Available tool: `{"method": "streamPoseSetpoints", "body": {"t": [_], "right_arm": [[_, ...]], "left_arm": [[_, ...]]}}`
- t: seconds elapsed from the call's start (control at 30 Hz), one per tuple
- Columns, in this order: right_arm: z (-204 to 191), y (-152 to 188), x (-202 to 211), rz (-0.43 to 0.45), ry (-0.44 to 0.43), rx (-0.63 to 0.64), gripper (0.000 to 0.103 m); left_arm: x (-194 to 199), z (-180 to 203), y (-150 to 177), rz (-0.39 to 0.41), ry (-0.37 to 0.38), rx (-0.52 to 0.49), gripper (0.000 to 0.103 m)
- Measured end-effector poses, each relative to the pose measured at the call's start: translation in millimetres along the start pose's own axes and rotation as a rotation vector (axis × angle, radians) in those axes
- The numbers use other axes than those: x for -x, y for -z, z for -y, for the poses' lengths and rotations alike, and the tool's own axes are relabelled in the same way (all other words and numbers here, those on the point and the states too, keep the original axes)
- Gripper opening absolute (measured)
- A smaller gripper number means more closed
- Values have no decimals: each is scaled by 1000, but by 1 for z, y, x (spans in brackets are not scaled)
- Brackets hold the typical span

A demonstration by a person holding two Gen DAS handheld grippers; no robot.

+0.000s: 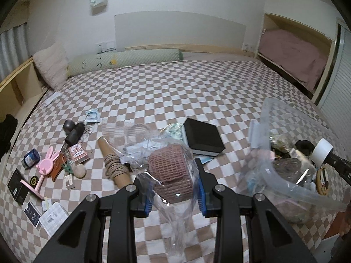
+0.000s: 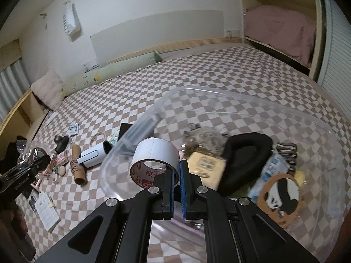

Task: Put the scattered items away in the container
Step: 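Lower the bag into the box with the left gripper while the right gripper lowers the tape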

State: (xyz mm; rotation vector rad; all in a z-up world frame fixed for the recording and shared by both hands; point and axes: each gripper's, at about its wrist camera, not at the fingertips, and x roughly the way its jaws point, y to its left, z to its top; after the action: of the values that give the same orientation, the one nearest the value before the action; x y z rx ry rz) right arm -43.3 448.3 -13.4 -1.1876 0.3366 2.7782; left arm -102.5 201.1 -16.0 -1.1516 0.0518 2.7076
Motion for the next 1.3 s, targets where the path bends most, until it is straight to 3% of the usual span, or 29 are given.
{"method": "streamPoseSetpoints", "body": {"t": [0.23, 0.67, 1.3], "right_arm": [[45, 0, 8, 9, 41, -77, 5], [129, 5, 10, -9, 206, -227, 5], [163, 6, -1, -68, 247, -346, 5]], "left_arm": [[1, 28, -2, 11, 44, -35, 32], [14, 82, -23, 85, 156, -100, 32], [-2, 185, -46, 84, 287, -255, 32]]}}
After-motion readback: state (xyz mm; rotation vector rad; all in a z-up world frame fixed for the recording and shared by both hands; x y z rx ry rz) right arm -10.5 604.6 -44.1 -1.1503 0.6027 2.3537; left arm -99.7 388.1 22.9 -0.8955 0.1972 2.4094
